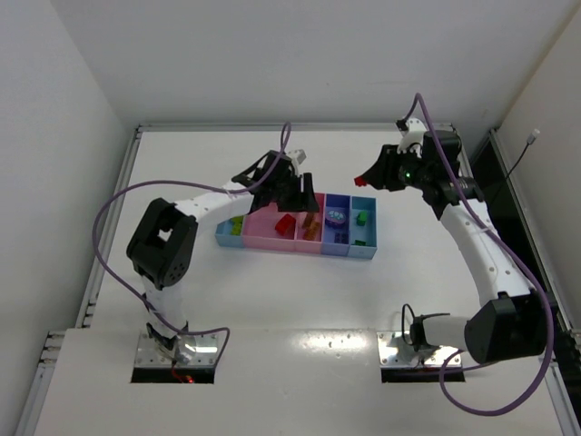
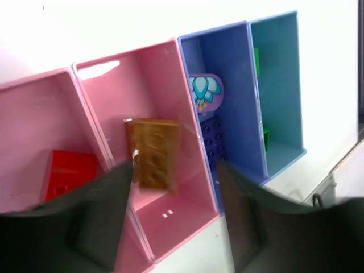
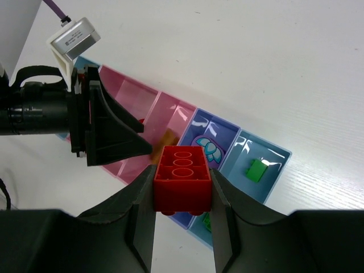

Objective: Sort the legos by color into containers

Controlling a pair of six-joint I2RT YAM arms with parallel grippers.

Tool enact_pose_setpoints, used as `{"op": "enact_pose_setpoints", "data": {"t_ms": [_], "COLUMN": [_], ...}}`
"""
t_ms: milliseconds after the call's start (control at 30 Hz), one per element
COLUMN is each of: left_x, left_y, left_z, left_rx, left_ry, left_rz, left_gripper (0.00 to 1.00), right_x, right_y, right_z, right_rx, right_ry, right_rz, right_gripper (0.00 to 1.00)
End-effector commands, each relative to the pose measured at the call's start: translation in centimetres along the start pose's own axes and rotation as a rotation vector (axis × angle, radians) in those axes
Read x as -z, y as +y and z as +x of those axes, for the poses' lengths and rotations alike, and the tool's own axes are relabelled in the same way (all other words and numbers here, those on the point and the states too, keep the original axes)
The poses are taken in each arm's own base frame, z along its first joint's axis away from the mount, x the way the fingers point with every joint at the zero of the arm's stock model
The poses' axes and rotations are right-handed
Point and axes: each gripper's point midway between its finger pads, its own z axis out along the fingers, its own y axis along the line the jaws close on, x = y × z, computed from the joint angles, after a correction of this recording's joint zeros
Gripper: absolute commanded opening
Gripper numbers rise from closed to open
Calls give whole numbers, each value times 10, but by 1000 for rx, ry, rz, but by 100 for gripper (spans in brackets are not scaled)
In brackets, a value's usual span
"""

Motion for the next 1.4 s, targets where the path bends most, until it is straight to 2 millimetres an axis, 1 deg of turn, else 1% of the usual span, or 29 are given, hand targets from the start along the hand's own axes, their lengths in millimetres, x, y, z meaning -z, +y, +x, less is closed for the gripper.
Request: {"op": "enact_pose_setpoints", "data": {"t_ms": [0, 100, 200, 233, 267, 300, 333, 367, 400, 467, 500, 567, 600, 667, 700, 733, 767, 800, 867, 933, 1000, 1033, 1067, 1100, 1167, 1200, 1233, 1333, 1367], "left_x": [2, 5, 30, 44, 65, 78, 89, 113, 124, 146, 163, 179, 195, 214, 214, 228, 233, 236, 251, 255, 253, 255, 255, 251, 254, 254, 255, 249, 251], "left_y": [-22, -24, -42, -53, -63, -69, -72, -70, -66, -57, -43, -27, -3, 14, 21, 41, 49, 53, 65, 71, 79, 82, 80, 87, 87, 94, 96, 108, 113], "left_z": [-20, -27, -57, -74, -94, -105, -115, -141, -147, -164, -174, -182, -193, -200, -196, -203, -206, -206, -204, -198, -187, -185, -178, -172, -167, -165, -163, -157, -156], "left_rx": [-33, -57, -115, -168, -199, -220, -232, -235, -234, -225, -207, -155, -108, -54, -49, -31, -44, -53, -78, -80, -75, -82, -90, -86, -94, -93, -83, -61, -49], "left_ry": [-54, -77, -175, -229, -306, -343, -379, -459, -475, -528, -553, -569, -592, -612, -587, -615, -618, -615, -630, -624, -607, -605, -587, -563, -549, -546, -534, -501, -499], "left_rz": [55, 52, 65, 75, 69, 60, 46, 6, -21, -63, -78, -78, -107, -96, -69, -86, -94, -87, -112, -113, -123, -127, -115, -123, -122, -134, -134, -152, -162], "left_gripper": [71, 83, 83, 85, 89, 94, 94, 96, 100, 100, 100, 100, 100, 100, 100, 100, 100, 100, 100, 100, 100, 100, 100, 100, 100, 100, 100, 100, 100], "right_x": [1, -2, -2, -2, -5, -4, -8, -13, -12, -21, -24, -35, -38, -47, -52, -62, -66, -71, -84, -91, -107, -111, -116, -127, -137, -141, -151, -170, -179], "right_y": [4, 2, 11, 14, 19, 25, 23, 26, 31, 28, 31, 42, 50, 65, 82, 89, 99, 117, 141, 156, 157, 165, 162, 162, 163, 169, 170, 173, 169], "right_z": [-8, -6, -12, -11, -11, -11, -8, -4, -7, -9, -9, -9, -8, -10, -5, 0, -3, 4, 15, 21, 37, 37, 46, 56, 63, 65, 78, 81, 91], "right_rx": [25, 30, 93, 105, 109, 114, 108, 107, 128, 136, 140, 150, 155, 177, 205, 211, 234, 251, 281, 309, 323, 334, 326, 322, 321, 327, 330, 328, 320], "right_ry": [-35, -26, -35, -33, -25, -20, -8, 9, 1, 12, 17, 36, 46, 48, 65, 84, 80, 102, 137, 156, 195, 197, 225, 254, 274, 278, 309, 304, 330], "right_rz": [-26, -24, -52, -68, -90, -110, -109, -117, -128, -119, -126, -161, -190, -224, -268, -286, -307, -352, -409, -439, -426, -434, -428, -430, -434, -443, -439, -434, -427], "right_gripper": [0, 0, 0, 0, 0, 0, 0, 0, 0, 0, 0, 0, 0, 0, 0, 0, 0, 0, 0, 0, 0, 0, 0, 0, 0, 0, 0, 0, 0]}}
